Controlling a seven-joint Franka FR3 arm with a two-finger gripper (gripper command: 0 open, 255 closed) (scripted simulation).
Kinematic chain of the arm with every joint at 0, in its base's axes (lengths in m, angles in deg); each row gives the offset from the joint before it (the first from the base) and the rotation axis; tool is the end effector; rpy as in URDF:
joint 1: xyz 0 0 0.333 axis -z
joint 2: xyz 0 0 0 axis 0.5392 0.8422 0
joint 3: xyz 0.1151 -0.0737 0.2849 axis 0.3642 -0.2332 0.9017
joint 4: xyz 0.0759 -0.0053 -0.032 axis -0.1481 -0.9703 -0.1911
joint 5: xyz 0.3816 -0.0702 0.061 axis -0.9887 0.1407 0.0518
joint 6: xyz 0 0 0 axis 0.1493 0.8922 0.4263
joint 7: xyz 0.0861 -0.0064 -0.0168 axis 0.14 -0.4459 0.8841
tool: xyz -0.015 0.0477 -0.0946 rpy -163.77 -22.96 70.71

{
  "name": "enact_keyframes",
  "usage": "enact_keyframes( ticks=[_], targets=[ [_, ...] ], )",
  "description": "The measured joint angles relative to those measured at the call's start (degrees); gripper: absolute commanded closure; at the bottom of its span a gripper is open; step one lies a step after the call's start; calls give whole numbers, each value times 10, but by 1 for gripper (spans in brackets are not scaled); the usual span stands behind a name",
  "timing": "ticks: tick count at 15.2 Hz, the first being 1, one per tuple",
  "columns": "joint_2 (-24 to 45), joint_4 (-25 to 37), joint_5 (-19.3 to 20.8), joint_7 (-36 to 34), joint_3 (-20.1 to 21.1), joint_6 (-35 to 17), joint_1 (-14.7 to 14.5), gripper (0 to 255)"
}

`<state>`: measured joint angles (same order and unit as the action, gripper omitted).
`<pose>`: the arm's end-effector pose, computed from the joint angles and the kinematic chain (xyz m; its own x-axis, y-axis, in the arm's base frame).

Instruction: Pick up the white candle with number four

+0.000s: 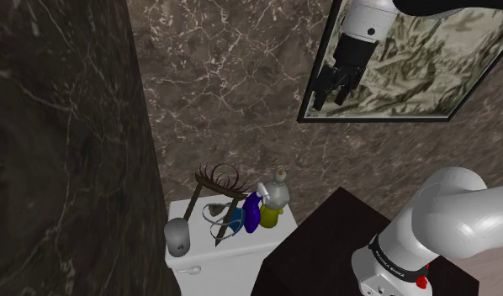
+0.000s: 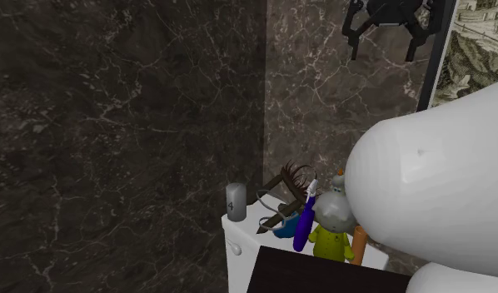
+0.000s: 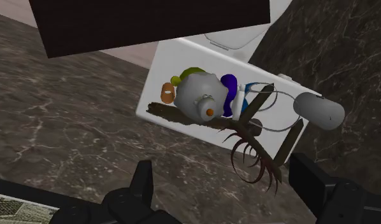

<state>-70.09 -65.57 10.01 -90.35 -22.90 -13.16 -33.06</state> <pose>0.3158 0.0334 0.5911 0.9913 -0.1208 0.0516 -0.1186 -0.9920 -0.0424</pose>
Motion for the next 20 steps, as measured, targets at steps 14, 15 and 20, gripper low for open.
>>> enact_keyframes(
  ticks=[14, 15, 20],
  targets=[
    [103, -82, -41, -115, 132, -202, -32, 0],
    [119, -84, -41, -126, 144, -221, -33, 0],
    [205, -86, -30, -186, 204, -313, -32, 0]
  ],
)
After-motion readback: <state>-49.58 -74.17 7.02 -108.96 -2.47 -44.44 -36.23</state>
